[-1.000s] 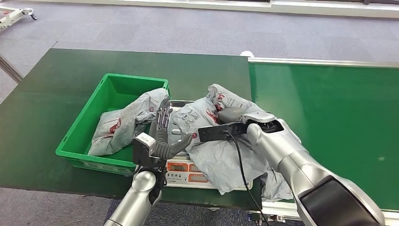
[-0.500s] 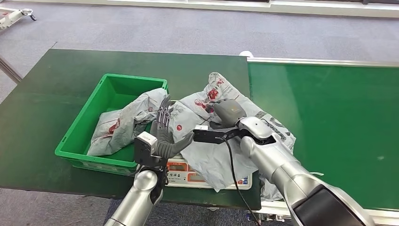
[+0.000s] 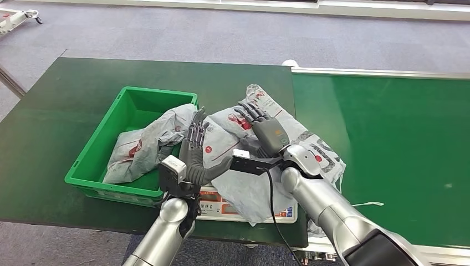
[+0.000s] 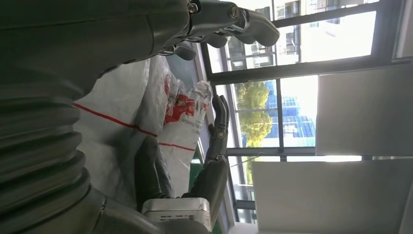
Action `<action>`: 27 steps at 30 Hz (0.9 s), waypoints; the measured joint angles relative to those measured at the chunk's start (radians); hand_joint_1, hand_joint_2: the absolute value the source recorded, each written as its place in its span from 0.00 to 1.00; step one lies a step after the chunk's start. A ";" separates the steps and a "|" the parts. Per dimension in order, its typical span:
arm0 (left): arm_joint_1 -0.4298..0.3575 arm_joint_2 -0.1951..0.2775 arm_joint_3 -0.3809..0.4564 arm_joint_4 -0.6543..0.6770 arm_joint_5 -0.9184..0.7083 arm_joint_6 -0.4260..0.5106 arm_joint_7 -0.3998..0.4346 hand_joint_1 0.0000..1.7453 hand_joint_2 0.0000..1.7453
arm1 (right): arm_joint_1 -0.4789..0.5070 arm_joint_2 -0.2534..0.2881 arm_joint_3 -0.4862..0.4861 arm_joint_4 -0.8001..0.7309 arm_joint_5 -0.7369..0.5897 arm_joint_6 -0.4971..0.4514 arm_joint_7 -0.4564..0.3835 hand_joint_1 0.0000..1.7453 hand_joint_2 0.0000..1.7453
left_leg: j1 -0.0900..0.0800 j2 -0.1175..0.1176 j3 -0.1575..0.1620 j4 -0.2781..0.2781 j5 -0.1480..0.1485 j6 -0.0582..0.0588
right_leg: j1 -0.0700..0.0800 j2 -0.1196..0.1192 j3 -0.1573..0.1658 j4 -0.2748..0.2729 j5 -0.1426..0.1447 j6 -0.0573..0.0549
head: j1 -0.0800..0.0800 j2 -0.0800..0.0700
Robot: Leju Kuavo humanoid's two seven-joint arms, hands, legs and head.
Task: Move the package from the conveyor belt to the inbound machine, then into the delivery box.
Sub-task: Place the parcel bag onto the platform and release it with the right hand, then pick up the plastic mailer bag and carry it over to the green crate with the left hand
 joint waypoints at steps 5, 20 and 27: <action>0.002 0.005 -0.006 0.005 0.004 0.004 0.010 0.00 1.00 | 0.024 -0.005 -0.048 -0.055 -0.118 0.081 -0.085 0.00 1.00 | 0.000 0.001 0.000 0.000 0.000 -0.001 | 0.001 0.001 -0.001 0.000 0.000 0.000 | 0.000 0.000; 0.009 0.019 -0.006 0.003 0.010 0.006 0.010 0.00 1.00 | 0.249 -0.138 -0.221 -0.518 -0.418 0.059 -0.152 0.00 1.00 | 0.000 0.001 0.000 0.000 -0.001 0.000 | 0.000 0.001 -0.002 0.000 0.000 0.000 | 0.000 0.000; 0.026 0.025 0.003 -0.016 0.012 0.005 0.010 0.00 1.00 | 0.445 -0.220 -0.353 -0.781 -0.491 -0.200 -0.153 0.00 1.00 | 0.000 -0.002 -0.001 0.000 -0.002 0.000 | 0.000 -0.001 -0.001 0.000 -0.002 0.000 | 0.000 0.000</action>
